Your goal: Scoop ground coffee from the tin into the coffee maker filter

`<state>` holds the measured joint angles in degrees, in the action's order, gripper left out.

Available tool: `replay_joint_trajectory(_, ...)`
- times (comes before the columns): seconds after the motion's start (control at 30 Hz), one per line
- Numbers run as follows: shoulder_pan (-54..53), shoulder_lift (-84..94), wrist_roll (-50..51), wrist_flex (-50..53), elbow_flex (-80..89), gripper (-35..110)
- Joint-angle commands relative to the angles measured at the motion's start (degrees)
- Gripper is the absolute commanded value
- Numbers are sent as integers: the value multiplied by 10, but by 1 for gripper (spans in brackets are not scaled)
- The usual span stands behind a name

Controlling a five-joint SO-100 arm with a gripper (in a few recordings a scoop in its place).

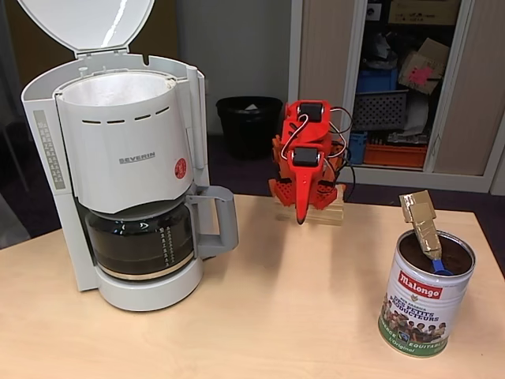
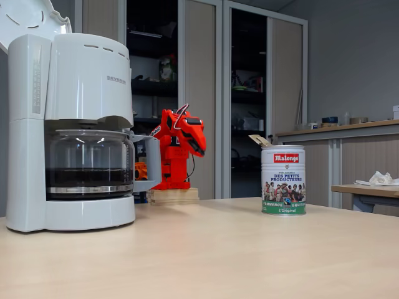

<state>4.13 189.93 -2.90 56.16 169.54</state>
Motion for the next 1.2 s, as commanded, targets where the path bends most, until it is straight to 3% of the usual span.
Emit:
replay_joint_trajectory(0.0,-2,9,-7,-7,16,0)
replay_joint_trajectory(0.47,-16,5,3,-9,54,0)
replay_joint_trajectory(0.63,-34,5,4,-57,104,0)
replay_joint_trajectory(1.17,-6,4,-3,36,105,0)
